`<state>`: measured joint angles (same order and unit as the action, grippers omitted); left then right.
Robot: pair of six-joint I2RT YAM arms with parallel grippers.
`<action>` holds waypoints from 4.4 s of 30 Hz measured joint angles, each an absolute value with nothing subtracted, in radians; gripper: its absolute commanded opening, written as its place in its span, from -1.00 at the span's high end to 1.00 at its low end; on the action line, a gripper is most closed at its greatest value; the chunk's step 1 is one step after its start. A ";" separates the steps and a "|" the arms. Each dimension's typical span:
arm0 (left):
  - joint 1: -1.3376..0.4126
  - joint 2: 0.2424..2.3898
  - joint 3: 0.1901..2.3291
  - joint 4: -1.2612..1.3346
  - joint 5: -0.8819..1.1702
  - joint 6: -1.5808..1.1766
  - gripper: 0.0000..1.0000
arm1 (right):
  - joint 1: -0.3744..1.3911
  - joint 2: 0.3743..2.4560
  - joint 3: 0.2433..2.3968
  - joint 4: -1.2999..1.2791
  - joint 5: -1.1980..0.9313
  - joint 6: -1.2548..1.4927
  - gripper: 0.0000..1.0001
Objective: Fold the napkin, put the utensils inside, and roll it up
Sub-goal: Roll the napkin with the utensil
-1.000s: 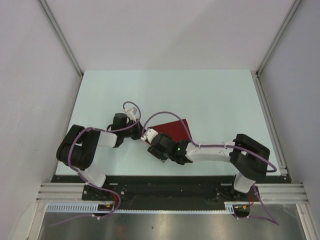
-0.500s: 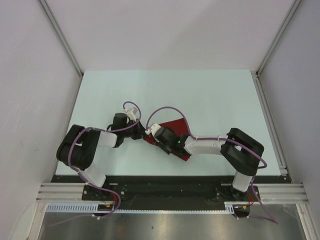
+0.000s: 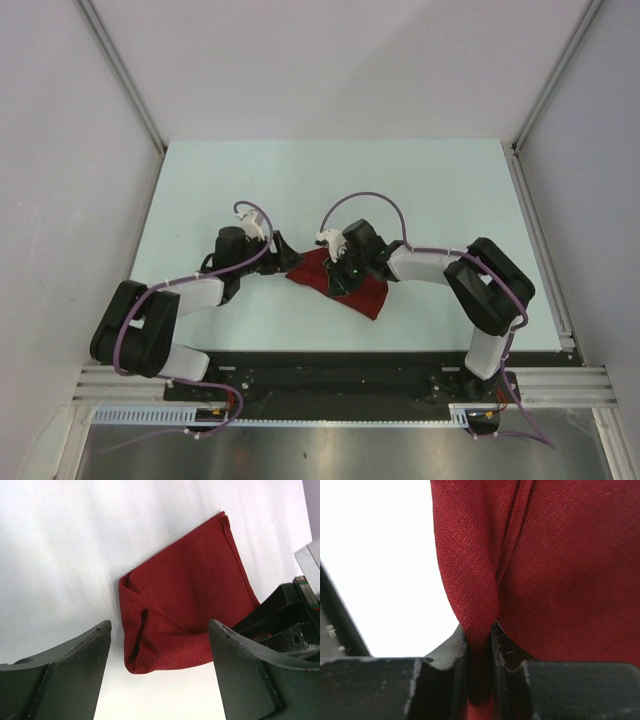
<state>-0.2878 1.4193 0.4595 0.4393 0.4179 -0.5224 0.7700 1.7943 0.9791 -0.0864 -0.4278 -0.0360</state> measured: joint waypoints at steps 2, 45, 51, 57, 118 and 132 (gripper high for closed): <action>-0.288 1.416 0.458 0.438 0.412 -0.521 -0.62 | 0.748 1.813 0.984 -0.078 -0.492 -0.026 0.92; -0.375 1.567 0.467 0.513 0.451 -0.503 1.00 | 0.532 2.017 1.012 -0.039 -1.010 0.206 0.23; -0.376 1.595 0.496 0.503 0.461 -0.508 1.00 | 0.543 1.904 1.019 -0.139 -0.881 0.179 -0.25; -0.376 1.610 0.519 0.482 0.472 -0.508 1.00 | 0.597 1.710 1.022 -0.245 -0.501 0.121 -0.32; -0.377 1.386 0.467 0.305 0.265 -0.433 -0.34 | 0.735 1.882 1.005 -0.072 -0.725 0.086 1.00; -0.376 1.470 0.450 0.368 0.347 -0.467 1.00 | 0.717 1.892 1.023 -0.099 -0.733 0.096 0.25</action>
